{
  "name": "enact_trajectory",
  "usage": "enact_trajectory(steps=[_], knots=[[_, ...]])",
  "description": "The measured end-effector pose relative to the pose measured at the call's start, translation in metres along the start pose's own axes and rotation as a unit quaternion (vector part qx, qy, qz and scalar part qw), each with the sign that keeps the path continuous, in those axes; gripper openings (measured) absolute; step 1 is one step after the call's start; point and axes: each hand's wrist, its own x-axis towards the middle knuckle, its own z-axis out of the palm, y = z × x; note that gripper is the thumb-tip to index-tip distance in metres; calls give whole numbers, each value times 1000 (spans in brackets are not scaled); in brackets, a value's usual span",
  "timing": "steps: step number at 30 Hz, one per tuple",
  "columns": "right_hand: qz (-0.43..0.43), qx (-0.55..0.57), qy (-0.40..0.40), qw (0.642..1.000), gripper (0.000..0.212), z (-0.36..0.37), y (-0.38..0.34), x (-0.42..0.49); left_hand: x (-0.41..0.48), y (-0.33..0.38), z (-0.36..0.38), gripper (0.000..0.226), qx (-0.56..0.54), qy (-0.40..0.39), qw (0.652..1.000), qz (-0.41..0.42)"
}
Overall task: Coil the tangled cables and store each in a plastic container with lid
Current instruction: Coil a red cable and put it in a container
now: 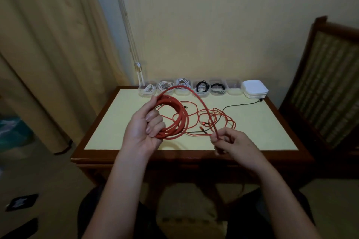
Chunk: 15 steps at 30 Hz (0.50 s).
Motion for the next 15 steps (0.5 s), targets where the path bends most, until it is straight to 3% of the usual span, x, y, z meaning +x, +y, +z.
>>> enact_trajectory(steps=[2, 4, 8, 11, 15], knots=[[-9, 29, -32, 999, 11, 3, -8, -9, -2, -8, 6, 11, 37, 3, 999, 14], [-18, 129, -76, 989, 18, 5, -12, -18, -4, -15, 9, 11, 63, 0, 998, 11], [2, 376, -70, 924, 27, 7, -15, -28, -9, -20, 13, 19, 44, -23, 998, -27], [7, 371, -7, 928, 32, 6, -11, -28, -12, -18, 11, 22, 1, -52, 996, -67], [13, 323, 60, 945, 17, 2, -5, -30, -15, -13, 4, 34, -110, -62, 988, -89]])
